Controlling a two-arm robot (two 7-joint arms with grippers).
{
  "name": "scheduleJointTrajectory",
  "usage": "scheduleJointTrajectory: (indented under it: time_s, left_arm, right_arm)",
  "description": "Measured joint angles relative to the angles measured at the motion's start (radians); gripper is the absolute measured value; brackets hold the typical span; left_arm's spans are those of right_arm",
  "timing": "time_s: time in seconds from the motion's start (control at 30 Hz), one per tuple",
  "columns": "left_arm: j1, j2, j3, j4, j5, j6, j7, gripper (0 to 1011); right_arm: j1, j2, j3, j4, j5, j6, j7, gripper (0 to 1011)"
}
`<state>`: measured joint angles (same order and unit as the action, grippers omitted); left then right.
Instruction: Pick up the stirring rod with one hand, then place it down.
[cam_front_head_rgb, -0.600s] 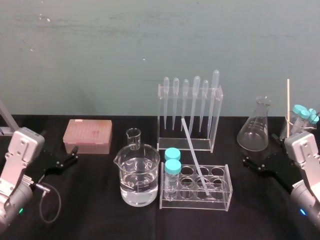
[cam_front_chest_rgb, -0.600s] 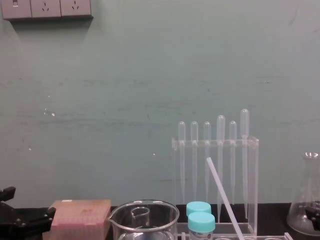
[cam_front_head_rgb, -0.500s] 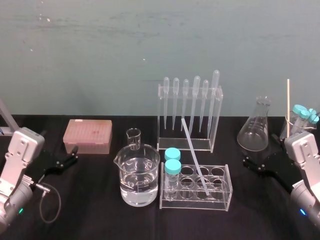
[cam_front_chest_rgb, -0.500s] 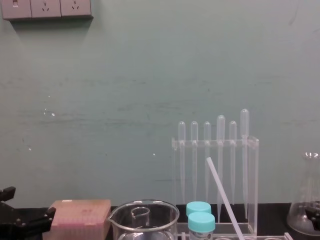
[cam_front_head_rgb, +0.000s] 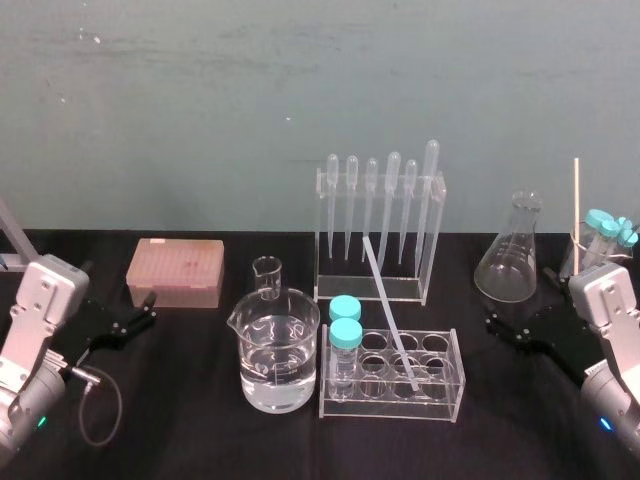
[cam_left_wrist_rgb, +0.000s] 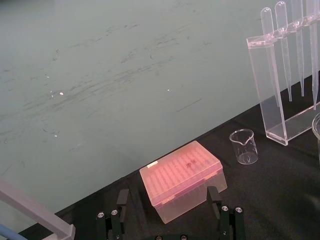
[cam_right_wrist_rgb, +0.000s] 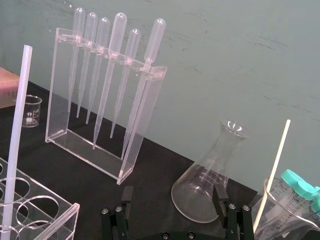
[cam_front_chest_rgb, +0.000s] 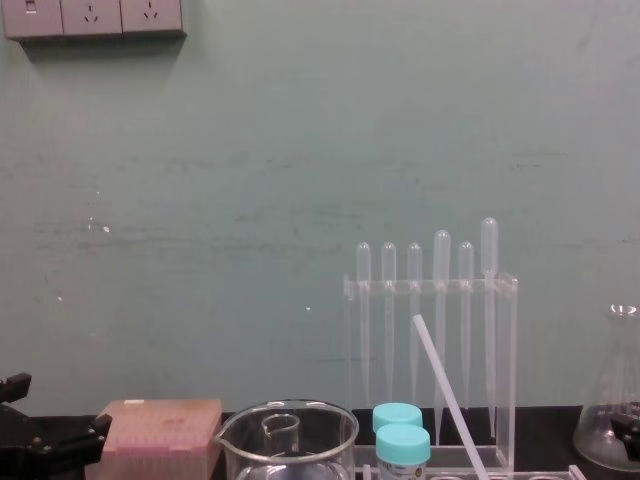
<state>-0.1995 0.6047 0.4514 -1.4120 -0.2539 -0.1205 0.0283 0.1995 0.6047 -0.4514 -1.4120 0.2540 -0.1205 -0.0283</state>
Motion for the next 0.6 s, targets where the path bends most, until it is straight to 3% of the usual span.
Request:
scheduleJointTrajectory:
  time_s: [0.6]
  left_arm:
    - [0.000, 0.000, 0.000, 0.000, 0.000, 0.000, 0.000, 1000]
  right_arm:
    - [0.000, 0.000, 0.000, 0.000, 0.000, 0.000, 0.000, 1003]
